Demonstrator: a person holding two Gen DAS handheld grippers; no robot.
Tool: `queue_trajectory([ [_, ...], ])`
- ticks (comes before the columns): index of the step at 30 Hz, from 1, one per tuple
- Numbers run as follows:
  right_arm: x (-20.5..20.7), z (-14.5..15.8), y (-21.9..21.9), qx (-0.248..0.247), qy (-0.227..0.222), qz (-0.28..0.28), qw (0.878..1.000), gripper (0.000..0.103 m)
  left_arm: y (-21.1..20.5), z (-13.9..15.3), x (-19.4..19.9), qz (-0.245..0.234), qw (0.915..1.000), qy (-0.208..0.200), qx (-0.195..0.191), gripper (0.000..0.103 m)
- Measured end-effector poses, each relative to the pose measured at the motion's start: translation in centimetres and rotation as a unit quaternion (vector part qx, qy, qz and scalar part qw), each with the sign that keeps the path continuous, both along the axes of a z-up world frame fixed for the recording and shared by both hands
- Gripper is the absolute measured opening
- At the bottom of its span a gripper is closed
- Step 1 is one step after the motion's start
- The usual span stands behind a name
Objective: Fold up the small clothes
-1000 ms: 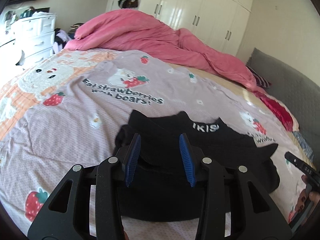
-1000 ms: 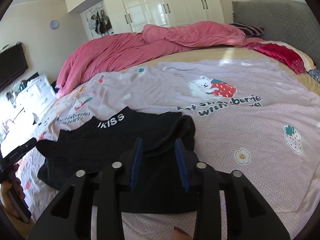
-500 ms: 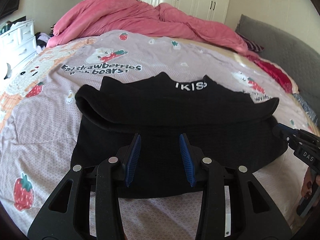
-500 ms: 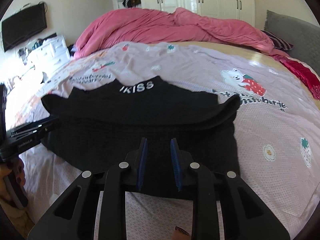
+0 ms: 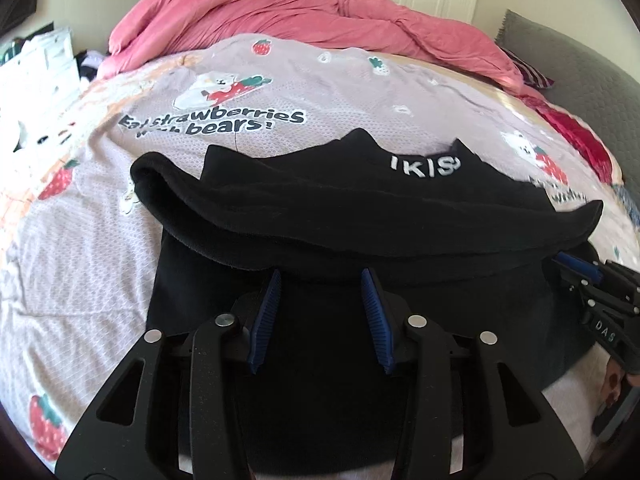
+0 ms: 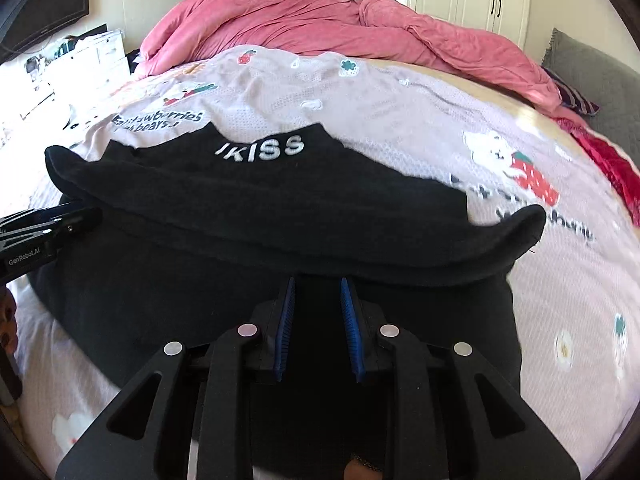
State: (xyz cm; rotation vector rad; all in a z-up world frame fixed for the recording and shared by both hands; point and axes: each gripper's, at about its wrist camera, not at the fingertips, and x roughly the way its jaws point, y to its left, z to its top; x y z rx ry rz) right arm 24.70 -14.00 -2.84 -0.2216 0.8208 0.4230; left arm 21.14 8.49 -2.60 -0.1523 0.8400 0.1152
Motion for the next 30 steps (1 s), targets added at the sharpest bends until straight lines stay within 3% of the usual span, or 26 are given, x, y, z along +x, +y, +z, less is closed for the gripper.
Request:
queue_trajectory([
  [10, 4.8, 2.3, 0.4, 0.016, -0.026, -0.04, 0.999, 0.023, 1.5, 1.7, 3.9, 0.032, 0.9977, -0.025, -0.053, 0.035],
  [17, 4.8, 5.0, -2.8, 0.053, -0.067, -0.085, 0.993, 0.023, 4.7, 3.9, 2.3, 0.064, 0.9895, -0.103, -0.079, 0.038],
  [23, 4.5, 5.4, -7.4, 0.063, -0.074, -0.135, 0.986, 0.023, 8.9, 3.2, 1.7, 0.105, 0.9881, -0.08, -0.078, 0.038],
  [30, 6.0, 2.6, -8.9, 0.043, -0.019, -0.151, 0.987, 0.031, 10.3, 1.2, 2.5, 0.078, 0.9941, -0.028, -0.071, 0.038],
])
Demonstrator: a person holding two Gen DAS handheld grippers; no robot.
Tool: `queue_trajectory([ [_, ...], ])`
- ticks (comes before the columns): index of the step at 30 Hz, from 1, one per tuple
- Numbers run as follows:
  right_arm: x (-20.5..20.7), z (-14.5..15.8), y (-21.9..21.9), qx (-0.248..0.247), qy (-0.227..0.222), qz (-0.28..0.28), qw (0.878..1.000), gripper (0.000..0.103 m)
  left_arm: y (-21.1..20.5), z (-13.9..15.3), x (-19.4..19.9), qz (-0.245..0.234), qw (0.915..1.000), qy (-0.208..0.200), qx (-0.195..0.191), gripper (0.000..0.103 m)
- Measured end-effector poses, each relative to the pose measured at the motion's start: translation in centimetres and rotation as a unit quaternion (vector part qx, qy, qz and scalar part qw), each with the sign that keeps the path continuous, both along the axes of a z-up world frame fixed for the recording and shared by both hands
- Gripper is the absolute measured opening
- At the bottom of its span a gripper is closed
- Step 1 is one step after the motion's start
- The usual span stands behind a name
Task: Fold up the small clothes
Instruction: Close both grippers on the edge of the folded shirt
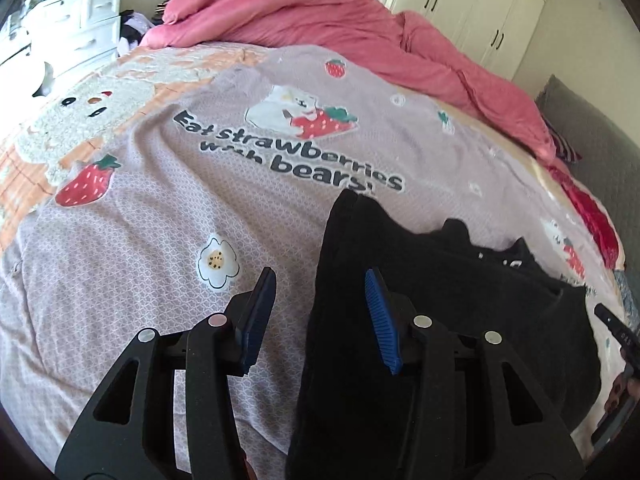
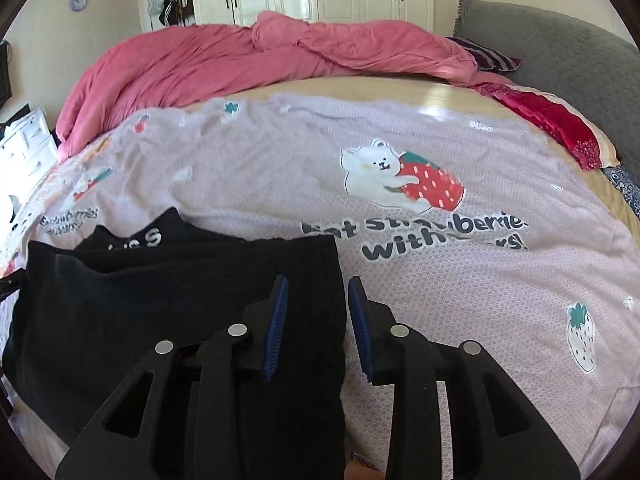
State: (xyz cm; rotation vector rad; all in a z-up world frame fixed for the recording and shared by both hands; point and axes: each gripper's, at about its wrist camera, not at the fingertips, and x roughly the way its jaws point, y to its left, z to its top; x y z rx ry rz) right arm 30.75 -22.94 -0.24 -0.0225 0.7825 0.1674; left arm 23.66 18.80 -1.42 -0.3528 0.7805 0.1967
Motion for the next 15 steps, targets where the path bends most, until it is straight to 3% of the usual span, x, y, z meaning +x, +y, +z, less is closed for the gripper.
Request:
queue_trajectory([
  [4, 0.7, -0.8, 0.8, -0.013, 0.013, 0.006, 1.0, 0.043, -0.2, -0.3, 0.0, -0.011, 0.9999, 0.0, -0.002, 0.038],
  [7, 1.6, -1.4, 1.1, -0.012, 0.026, 0.008, 1.0, 0.043, -0.5, -0.4, 0.1, -0.02, 0.9998, 0.0, 0.002, 0.038],
  [9, 2.2, -2.0, 1.1, -0.013, 0.036, 0.007, 0.999, 0.043, -0.5, -0.7, 0.3, -0.03, 0.9995, 0.001, -0.005, 0.031],
  [11, 2.5, -2.5, 1.1, -0.004, 0.046, 0.008, 0.999, 0.031, -0.6, -0.9, 0.5, -0.035, 0.9994, 0.004, -0.007, 0.013],
  [13, 2.6, -2.9, 1.0, 0.011, 0.049, 0.01, 0.999, 0.015, -0.6, -1.1, 0.5, -0.039, 0.9992, 0.005, -0.009, 0.006],
  [15, 2.4, -2.8, 0.9, 0.02, 0.045, 0.013, 0.999, 0.01, -0.7, -1.0, 0.4, -0.041, 0.9991, -0.001, -0.013, 0.004],
])
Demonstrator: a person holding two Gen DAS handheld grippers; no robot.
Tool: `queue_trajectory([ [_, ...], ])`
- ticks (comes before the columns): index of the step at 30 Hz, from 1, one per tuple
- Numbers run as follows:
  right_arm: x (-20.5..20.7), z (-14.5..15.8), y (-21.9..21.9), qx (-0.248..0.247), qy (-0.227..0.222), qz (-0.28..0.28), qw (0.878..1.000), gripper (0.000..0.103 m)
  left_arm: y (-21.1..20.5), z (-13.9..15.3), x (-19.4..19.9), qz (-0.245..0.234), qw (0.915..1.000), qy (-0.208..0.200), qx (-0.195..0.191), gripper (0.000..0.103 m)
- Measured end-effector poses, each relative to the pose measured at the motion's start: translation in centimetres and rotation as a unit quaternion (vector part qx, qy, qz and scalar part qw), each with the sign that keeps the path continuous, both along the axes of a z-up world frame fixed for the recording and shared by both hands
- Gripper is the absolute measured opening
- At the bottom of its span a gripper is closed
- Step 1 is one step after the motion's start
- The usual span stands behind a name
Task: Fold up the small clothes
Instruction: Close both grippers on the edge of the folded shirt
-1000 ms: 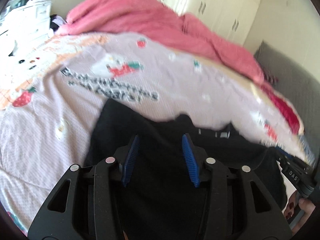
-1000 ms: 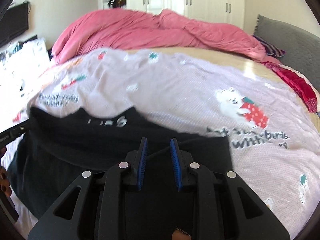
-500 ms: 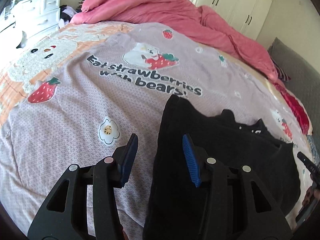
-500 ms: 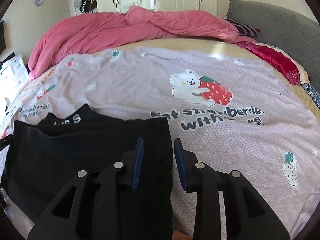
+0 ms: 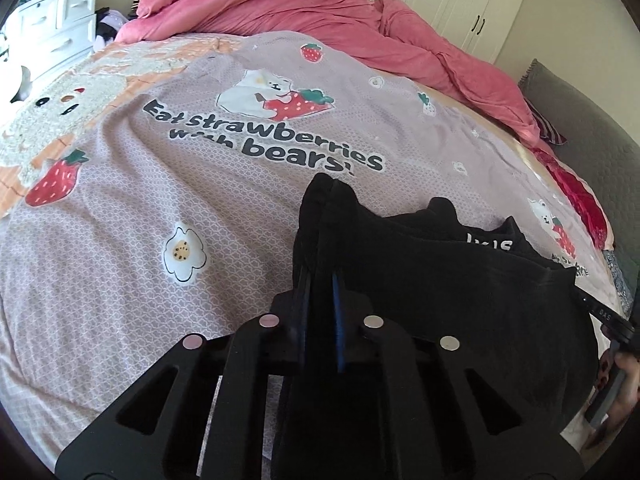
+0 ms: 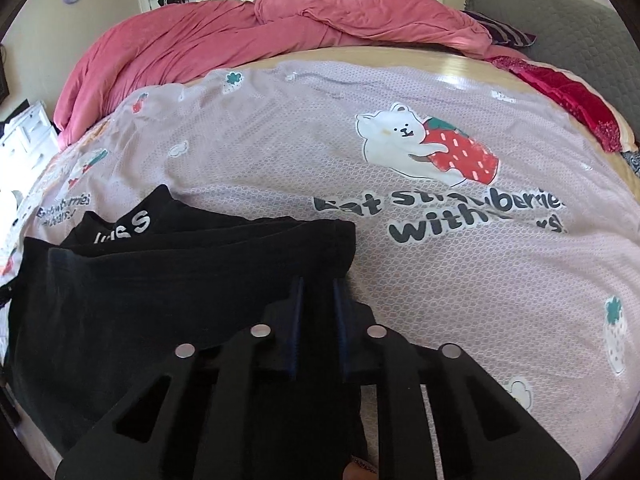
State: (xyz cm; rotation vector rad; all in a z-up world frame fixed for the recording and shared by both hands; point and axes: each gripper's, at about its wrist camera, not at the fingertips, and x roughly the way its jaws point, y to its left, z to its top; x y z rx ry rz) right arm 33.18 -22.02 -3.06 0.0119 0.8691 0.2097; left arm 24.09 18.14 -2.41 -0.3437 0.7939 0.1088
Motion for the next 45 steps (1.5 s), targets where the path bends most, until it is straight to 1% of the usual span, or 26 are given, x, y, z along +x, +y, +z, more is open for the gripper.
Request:
queue_trajectory([
  [3, -0.7, 0.8, 0.0, -0.001, -0.022, 0.0, 1.0, 0.009, 0.2, 1.0, -0.7, 0.001, 0.9996, -0.026, -0.009, 0.003],
  [4, -0.9, 1.3, -0.1, 0.005, -0.029, -0.001, 1.0, 0.009, 0.3, 1.6, -1.1, 0.003, 0.9993, -0.037, -0.011, 0.003],
  [6, -1.4, 3.0, -0.7, 0.033, -0.051, -0.006, 0.998, 0.009, 0.6, 3.1, -1.9, 0.005, 0.9976, -0.067, -0.017, 0.003],
  [9, -1.0, 4.6, -1.2, 0.051, -0.072, -0.015, 0.996, 0.009, 1.0, 4.0, -2.2, 0.018, 0.9958, -0.089, -0.014, 0.003],
  [11, -0.3, 4.7, -1.2, 0.047, -0.073, -0.021, 0.996, 0.009, 1.2, 3.9, -1.9, 0.03, 0.9952, -0.093, -0.011, 0.003],
  [13, 0.6, 4.1, -1.2, 0.049, -0.061, -0.026, 0.997, 0.009, 1.4, 3.3, -1.4, 0.038, 0.9956, -0.085, -0.01, 0.003],
  [16, 1.4, 2.6, -0.8, 0.045, -0.037, -0.033, 0.998, 0.009, 1.1, 1.9, -0.3, 0.043, 0.9974, -0.057, 0.012, 0.003],
  [17, 1.5, 2.1, -0.6, 0.038, -0.033, -0.035, 0.998, 0.009, 0.9, 1.2, 0.1, 0.044, 0.9979, -0.041, 0.025, 0.003],
  [20, 1.6, 0.9, -0.4, 0.025, -0.023, -0.043, 0.998, 0.009, 0.9, 0.1, 0.5, 0.048, 0.998, -0.022, 0.034, 0.003],
  [23, 1.6, 0.0, -0.5, 0.018, -0.014, -0.05, 0.998, 0.01, 1.0, 0.2, 0.2, 0.049, 0.9979, -0.026, 0.035, 0.004],
  [27, 1.6, -0.3, -0.4, 0.009, -0.017, -0.053, 0.998, 0.01, 0.6, 0.2, 0.1, 0.045, 0.9976, -0.023, 0.046, 0.004],
  [35, 1.1, 0.0, 0.1, -0.01, -0.025, -0.049, 0.998, 0.011, 0.7, 0.2, 0.1, 0.05, 0.9973, -0.019, 0.051, 0.006],
  [40, 0.1, 0.5, -0.1, -0.014, -0.029, -0.046, 0.998, 0.015, 0.5, 0.5, -0.1, 0.05, 0.9969, -0.017, 0.058, 0.007],
  [41, -0.1, 0.6, -0.2, -0.013, -0.029, -0.045, 0.999, 0.016, 0.5, 0.5, -0.2, 0.05, 0.9968, -0.017, 0.06, 0.01],
  [42, -0.3, 0.7, -0.3, -0.011, -0.029, -0.045, 0.999, 0.019, 0.4, 0.7, -0.3, 0.051, 0.9965, -0.016, 0.064, 0.012],
  [44, -1.0, 1.0, -0.7, -0.007, -0.031, -0.045, 0.998, 0.026, 0.2, 0.9, -0.6, 0.052, 0.9962, -0.018, 0.067, 0.024],
  [45, -1.3, 1.2, -0.9, -0.002, -0.031, -0.045, 0.998, 0.031, 0.1, 1.1, -0.7, 0.052, 0.9962, -0.019, 0.067, 0.027],
])
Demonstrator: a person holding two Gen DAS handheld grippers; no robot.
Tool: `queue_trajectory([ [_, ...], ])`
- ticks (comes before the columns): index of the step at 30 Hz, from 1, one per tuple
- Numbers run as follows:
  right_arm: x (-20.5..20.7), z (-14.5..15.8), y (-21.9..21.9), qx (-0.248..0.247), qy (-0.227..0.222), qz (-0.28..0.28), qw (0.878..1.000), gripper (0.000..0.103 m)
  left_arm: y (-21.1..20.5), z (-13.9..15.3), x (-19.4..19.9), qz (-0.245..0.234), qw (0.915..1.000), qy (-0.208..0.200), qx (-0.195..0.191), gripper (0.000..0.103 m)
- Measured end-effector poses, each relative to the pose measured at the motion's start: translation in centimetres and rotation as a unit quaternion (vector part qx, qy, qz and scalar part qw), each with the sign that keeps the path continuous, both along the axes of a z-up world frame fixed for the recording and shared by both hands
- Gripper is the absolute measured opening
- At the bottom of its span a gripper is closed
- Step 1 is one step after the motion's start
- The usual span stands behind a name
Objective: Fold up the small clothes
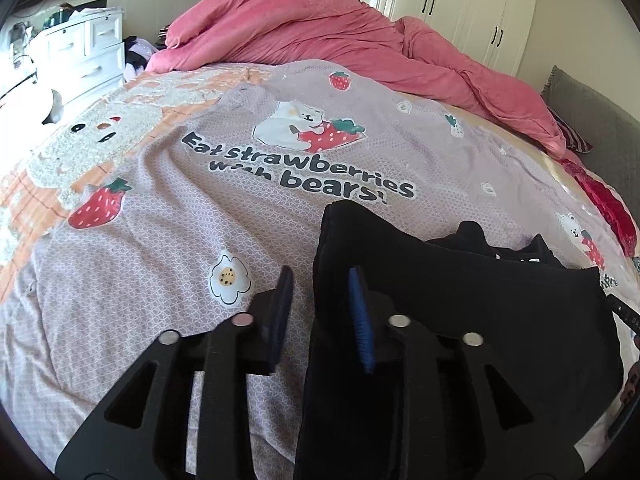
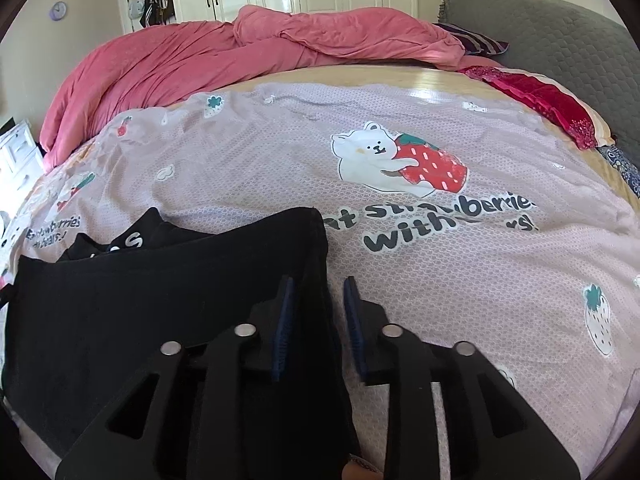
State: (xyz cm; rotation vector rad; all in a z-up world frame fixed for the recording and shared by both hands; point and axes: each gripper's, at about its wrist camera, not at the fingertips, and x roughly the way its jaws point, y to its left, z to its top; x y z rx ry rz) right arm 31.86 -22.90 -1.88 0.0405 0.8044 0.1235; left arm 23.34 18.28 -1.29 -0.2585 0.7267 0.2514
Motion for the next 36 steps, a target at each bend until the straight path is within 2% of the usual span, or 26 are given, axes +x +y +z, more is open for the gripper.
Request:
queue_trajectory([
  [4, -2.2, 0.7, -0.8, 0.016, -0.005, 0.001, 1.0, 0.035, -0.7, 1.4, -1.6, -0.002, 0.9999, -0.013, 0.004, 0.036],
  [5, -2.9, 0.9, -0.8, 0.019, -0.006, 0.003, 1.0, 0.036, -1.0, 1.7, -2.0, -0.003, 0.9999, -0.016, 0.003, 0.042],
  [8, -5.3, 1.4, 0.0, 0.021, -0.016, 0.032, 0.999, 0.039, -2.8, 2.7, -3.3, -0.022, 0.9993, -0.031, 0.004, 0.052],
  [10, -6.7, 1.6, 1.1, 0.01, -0.019, 0.058, 0.998, 0.04, -4.3, 2.9, -3.8, -0.038, 0.9985, -0.033, 0.02, 0.055],
  [13, -9.0, 1.6, 2.9, -0.009, -0.021, 0.105, 0.994, 0.043, -6.9, 2.4, -4.3, -0.065, 0.9961, -0.022, 0.055, 0.057],
  [15, -10.2, 1.4, 4.0, -0.022, -0.018, 0.134, 0.991, 0.043, -8.1, 1.3, -4.6, -0.08, 0.9945, 0.001, 0.067, 0.058],
  [18, -11.3, 0.8, 4.9, -0.041, -0.008, 0.15, 0.988, 0.049, -8.6, -0.3, -5.2, -0.087, 0.994, 0.03, 0.058, 0.058],
  [21, -11.4, -0.4, 4.3, -0.032, 0.025, 0.137, 0.99, 0.051, -8.7, -1.7, -5.8, -0.091, 0.9925, 0.053, 0.064, 0.06],
  [25, -11.1, -2.4, 1.7, 0.041, 0.073, 0.108, 0.991, 0.054, -7.5, -2.3, -6.5, -0.088, 0.9947, 0.051, 0.014, 0.06],
  [27, -11.4, -2.5, 1.3, 0.052, 0.073, 0.104, 0.991, 0.054, -7.2, -2.4, -6.6, -0.088, 0.9949, 0.049, 0.003, 0.06],
  [32, -12.3, -1.8, 1.7, 0.031, 0.066, 0.104, 0.992, 0.054, -7.4, -2.1, -7.2, -0.086, 0.9955, 0.039, 0.001, 0.062],
  [36, -12.8, -1.3, 1.4, 0.045, 0.064, 0.11, 0.991, 0.063, -6.9, -2.1, -7.7, -0.088, 0.9955, 0.032, -0.013, 0.064],
])
